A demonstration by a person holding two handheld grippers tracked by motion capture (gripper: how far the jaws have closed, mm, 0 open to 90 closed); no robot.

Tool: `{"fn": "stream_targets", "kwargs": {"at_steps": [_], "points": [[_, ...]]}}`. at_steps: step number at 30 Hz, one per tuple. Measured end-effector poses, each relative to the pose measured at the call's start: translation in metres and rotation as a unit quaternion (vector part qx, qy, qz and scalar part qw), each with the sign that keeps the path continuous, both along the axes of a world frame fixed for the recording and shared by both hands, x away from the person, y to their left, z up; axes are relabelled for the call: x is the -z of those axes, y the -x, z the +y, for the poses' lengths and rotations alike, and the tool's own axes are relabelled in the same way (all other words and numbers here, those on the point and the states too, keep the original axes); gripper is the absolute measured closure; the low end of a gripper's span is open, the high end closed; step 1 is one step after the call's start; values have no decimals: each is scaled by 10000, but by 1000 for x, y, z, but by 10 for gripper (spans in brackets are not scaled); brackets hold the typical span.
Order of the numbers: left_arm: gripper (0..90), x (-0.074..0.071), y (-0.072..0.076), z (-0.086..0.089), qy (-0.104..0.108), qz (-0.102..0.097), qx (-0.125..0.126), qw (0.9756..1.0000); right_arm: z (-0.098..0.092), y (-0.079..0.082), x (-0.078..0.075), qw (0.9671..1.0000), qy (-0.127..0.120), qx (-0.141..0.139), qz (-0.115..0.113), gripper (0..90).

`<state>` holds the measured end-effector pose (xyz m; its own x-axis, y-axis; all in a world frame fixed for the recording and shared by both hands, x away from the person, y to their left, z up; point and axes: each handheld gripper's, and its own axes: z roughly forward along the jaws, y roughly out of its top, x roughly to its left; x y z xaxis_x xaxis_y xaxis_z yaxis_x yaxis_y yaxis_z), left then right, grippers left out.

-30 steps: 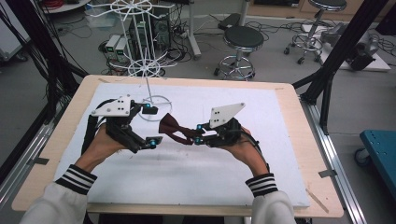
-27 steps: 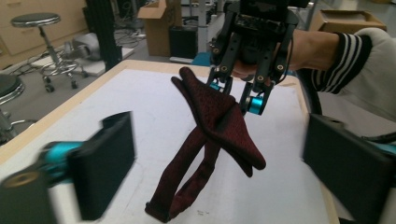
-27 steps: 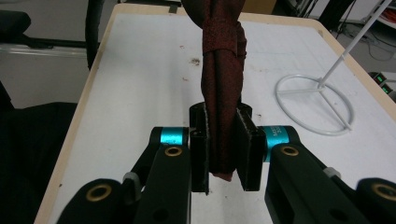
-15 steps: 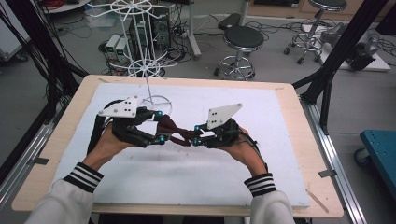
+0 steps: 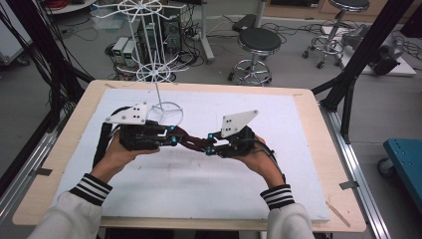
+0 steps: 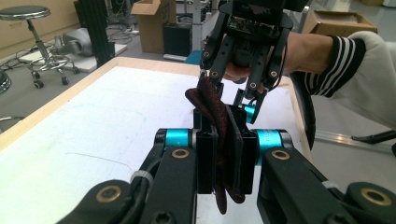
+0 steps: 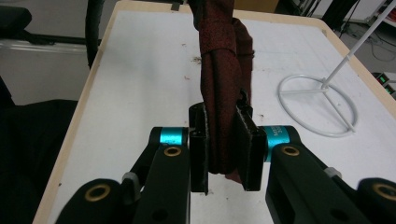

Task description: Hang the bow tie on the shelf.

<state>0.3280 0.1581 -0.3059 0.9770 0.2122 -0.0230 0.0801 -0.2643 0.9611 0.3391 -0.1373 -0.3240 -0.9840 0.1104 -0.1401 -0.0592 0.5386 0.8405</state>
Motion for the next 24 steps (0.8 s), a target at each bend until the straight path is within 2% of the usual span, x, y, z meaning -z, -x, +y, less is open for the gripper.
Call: {"fn": "stream_targets", "kwargs": {"at_steps": [3,4,5,6,7,8,9,10,12,14,16,17,20,24], "points": [[832,0,1,0,29,-11,7,10000,0,0,0,10000,-42,-6,8,747],[832,-1,1,1,12,-28,-7,10000,0,0,0,10000,-53,-12,10,689],[832,-1,1,1,24,-26,-3,10000,1,1,1,10000,-73,13,-27,558],[832,-1,2,1,9,-47,-8,10000,1,1,1,10000,-73,13,-27,558],[832,-1,2,1,0,-55,-15,10000,1,1,1,9998,-175,40,-59,401],[832,-1,2,1,-1,-66,-7,10000,1,2,2,9997,-229,29,4,256],[832,-2,2,1,21,-65,-17,10000,3,3,4,9994,-220,240,-106,44],[832,-2,2,2,17,-68,-22,10000,4,3,5,9991,-248,308,-141,5],[832,-2,2,2,37,-80,-40,10000,3,3,5,9986,-318,388,-139,4],[832,-3,2,3,2,-93,-53,9999,0,4,5,9967,-550,543,-247,4],[832,-4,3,5,21,-87,-82,9999,-5,3,3,9954,-749,589,-92,4],[832,-4,2,6,19,-104,-101,9999,-7,4,3,9951,-781,609,1,4],[832,-5,2,9,41,-78,-163,9998,-11,5,3,9947,-744,703,-29,4],[832,-7,2,14,47,-73,-239,9997,-20,7,8,9911,-928,952,28,5]]}}
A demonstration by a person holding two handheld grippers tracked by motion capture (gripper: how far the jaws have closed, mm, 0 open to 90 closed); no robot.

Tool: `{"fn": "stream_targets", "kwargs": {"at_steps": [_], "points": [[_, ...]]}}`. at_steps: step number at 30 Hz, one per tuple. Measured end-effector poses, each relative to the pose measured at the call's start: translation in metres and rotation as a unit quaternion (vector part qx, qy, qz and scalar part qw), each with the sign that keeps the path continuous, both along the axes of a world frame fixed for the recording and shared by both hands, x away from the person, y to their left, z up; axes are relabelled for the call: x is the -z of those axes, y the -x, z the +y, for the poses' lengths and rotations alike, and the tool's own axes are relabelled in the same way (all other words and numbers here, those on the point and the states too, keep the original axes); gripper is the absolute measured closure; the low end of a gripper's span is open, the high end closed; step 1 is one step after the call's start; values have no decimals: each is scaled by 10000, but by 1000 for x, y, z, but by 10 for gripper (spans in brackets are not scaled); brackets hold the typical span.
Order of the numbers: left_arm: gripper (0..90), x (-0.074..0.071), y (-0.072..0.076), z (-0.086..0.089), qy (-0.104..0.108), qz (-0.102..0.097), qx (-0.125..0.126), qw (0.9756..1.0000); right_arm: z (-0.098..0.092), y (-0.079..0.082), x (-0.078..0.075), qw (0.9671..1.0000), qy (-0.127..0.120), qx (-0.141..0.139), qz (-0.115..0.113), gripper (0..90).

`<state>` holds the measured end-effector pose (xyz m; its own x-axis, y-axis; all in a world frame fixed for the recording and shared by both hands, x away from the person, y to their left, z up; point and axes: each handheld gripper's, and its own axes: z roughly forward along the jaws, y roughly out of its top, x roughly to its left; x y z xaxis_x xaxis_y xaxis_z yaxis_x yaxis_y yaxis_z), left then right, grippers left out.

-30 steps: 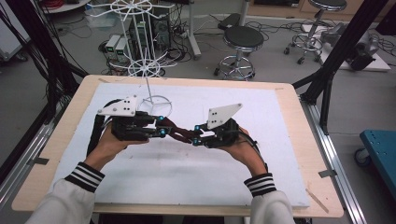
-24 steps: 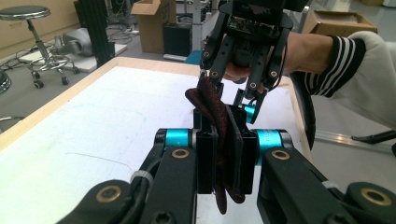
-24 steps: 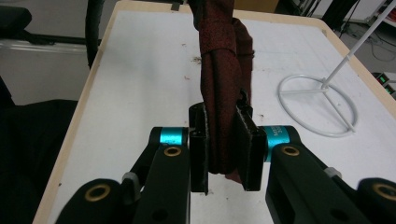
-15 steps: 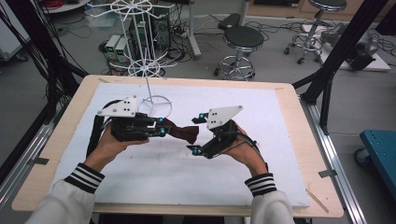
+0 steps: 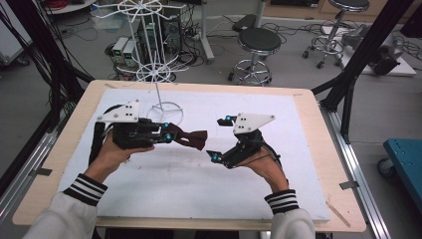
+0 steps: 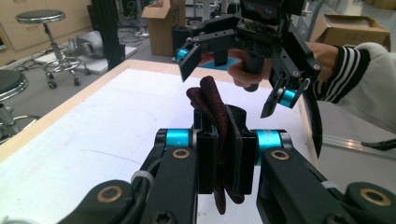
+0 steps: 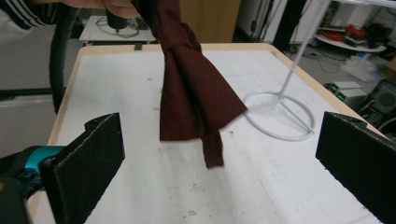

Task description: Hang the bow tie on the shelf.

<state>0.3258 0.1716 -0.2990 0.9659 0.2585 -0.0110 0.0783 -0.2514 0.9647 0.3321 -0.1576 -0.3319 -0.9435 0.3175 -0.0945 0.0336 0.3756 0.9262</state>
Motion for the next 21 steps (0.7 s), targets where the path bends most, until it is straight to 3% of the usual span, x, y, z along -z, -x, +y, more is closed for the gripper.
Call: {"fn": "stream_targets", "kwargs": {"at_steps": [7,15,19,21], "points": [[832,-3,-3,12,27,5,-215,9998,-16,7,7,9986,-284,438,-80,5],[831,-12,-9,28,-75,57,-488,9988,-37,20,13,9935,-595,948,-223,5],[831,-23,-15,40,-98,48,-676,9977,-44,25,15,9911,-521,1191,-281,5],[831,-27,-18,44,-73,57,-747,9972,-47,29,12,9897,-629,1237,-339,5]]}}
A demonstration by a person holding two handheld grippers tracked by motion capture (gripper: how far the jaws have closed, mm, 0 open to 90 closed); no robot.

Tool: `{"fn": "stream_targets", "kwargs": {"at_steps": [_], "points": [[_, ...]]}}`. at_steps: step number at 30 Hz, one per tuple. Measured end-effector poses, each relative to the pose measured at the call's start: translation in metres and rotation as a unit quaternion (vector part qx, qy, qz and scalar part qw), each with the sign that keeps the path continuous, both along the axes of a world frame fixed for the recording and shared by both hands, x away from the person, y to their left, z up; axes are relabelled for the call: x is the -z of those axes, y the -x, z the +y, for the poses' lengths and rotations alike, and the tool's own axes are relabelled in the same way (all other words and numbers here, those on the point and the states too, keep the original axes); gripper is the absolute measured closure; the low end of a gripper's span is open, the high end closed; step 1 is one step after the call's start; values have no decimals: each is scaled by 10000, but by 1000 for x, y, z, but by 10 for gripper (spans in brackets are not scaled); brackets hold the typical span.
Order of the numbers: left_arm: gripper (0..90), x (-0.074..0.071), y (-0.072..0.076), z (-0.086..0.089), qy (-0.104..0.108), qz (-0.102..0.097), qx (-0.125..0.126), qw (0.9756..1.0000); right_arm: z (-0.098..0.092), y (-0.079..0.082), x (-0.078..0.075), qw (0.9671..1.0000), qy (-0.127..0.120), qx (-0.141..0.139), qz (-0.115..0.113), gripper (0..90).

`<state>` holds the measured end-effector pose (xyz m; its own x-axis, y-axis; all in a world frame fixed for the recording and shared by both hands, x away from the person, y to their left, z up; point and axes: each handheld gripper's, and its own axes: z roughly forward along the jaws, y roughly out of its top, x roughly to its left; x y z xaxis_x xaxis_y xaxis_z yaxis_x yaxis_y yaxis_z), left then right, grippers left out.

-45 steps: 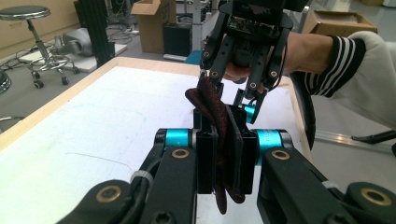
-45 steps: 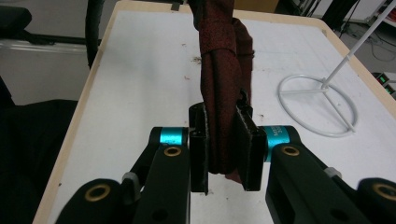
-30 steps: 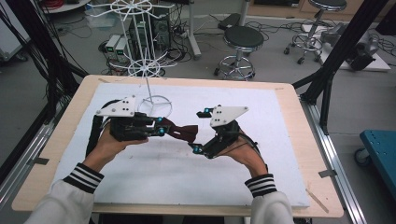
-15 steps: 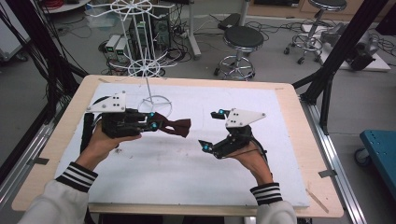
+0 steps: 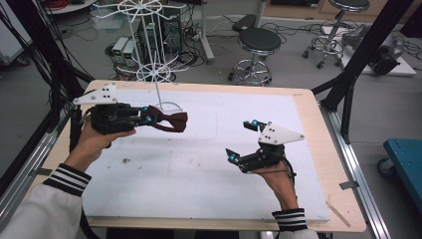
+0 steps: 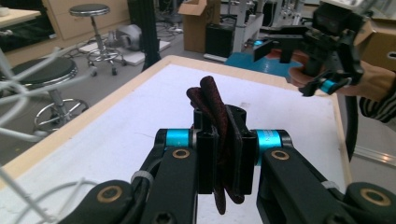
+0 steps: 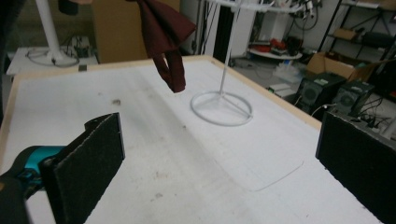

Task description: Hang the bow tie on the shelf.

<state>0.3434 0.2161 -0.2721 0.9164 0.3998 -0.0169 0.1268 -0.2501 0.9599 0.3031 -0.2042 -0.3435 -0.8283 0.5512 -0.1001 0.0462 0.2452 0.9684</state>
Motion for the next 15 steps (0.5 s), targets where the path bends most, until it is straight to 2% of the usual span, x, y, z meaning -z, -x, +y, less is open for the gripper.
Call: {"fn": "stream_targets", "kwargs": {"at_steps": [5,15], "points": [[831,-11,-8,10,-83,-19,-200,9998,-7,6,-1,9997,-104,209,-81,5],[831,-23,-24,17,-148,-21,-423,9990,-25,14,18,9981,-393,469,-4,5]]}}
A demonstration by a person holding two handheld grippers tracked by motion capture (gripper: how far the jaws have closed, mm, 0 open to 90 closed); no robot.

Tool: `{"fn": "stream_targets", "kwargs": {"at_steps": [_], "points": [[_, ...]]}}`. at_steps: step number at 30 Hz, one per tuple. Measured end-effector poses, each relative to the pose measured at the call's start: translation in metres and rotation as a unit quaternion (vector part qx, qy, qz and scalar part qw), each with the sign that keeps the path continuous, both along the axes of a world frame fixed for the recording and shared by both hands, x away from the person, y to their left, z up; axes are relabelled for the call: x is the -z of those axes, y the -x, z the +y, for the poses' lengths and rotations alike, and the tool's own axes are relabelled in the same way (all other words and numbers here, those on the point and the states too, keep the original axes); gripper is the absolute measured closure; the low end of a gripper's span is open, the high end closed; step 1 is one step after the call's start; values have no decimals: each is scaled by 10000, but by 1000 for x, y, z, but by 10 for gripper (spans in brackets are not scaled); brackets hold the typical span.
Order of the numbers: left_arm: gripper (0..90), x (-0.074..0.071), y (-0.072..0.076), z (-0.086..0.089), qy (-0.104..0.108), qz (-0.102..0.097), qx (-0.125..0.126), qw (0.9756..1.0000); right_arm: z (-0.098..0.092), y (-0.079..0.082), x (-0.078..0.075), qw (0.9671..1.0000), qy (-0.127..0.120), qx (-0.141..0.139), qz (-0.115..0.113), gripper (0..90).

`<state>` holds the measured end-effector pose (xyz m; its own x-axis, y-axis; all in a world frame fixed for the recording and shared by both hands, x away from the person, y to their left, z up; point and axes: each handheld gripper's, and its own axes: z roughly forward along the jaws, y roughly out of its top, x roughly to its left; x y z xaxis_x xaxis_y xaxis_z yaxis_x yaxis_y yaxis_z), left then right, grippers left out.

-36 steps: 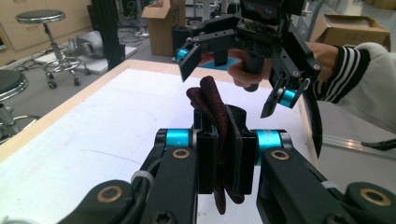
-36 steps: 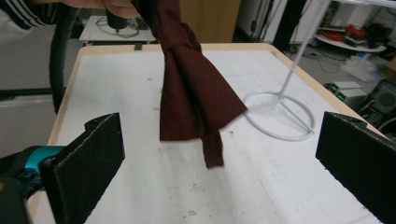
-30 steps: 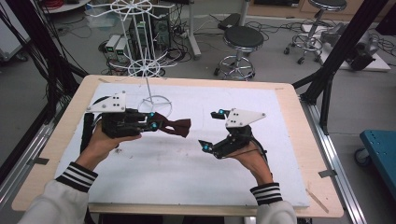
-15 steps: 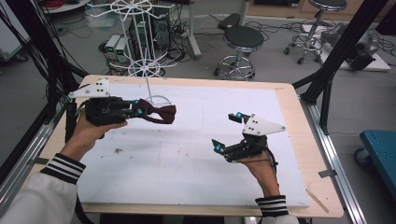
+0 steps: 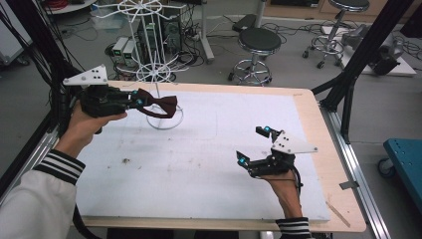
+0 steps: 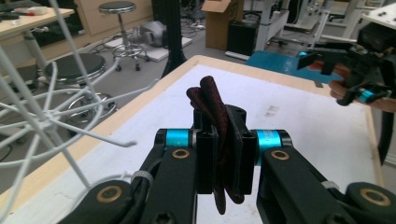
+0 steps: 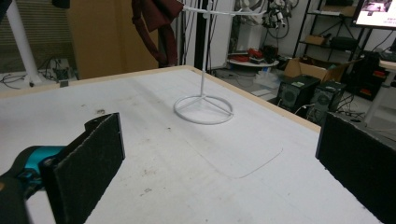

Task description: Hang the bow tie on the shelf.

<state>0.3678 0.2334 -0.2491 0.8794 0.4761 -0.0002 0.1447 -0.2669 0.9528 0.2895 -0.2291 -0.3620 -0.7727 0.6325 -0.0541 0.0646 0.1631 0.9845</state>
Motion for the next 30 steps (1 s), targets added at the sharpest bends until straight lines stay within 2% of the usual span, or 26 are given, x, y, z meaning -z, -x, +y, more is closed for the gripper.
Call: {"fn": "stream_targets", "kwargs": {"at_steps": [6,14,16,20,22,26,30], "points": [[831,-8,-10,2,-76,27,-95,9999,-9,5,11,9996,-160,210,-55,5],[831,-19,-24,4,-227,78,-229,9994,-15,12,27,9986,-253,454,-115,5],[830,-21,-29,2,-396,138,-234,9988,-17,13,31,9982,-268,513,-168,5],[830,-23,-38,0,-559,230,-293,9977,-21,15,36,9968,-377,660,-246,5],[830,-24,-42,-3,-567,275,-308,9975,-23,16,39,9964,-434,687,-256,5],[830,-22,-48,-6,-672,329,-359,9965,-25,17,44,9957,-475,750,-275,5],[830,-20,-52,-8,-719,371,-431,9958,-25,17,47,9955,-417,790,-323,5]]}}
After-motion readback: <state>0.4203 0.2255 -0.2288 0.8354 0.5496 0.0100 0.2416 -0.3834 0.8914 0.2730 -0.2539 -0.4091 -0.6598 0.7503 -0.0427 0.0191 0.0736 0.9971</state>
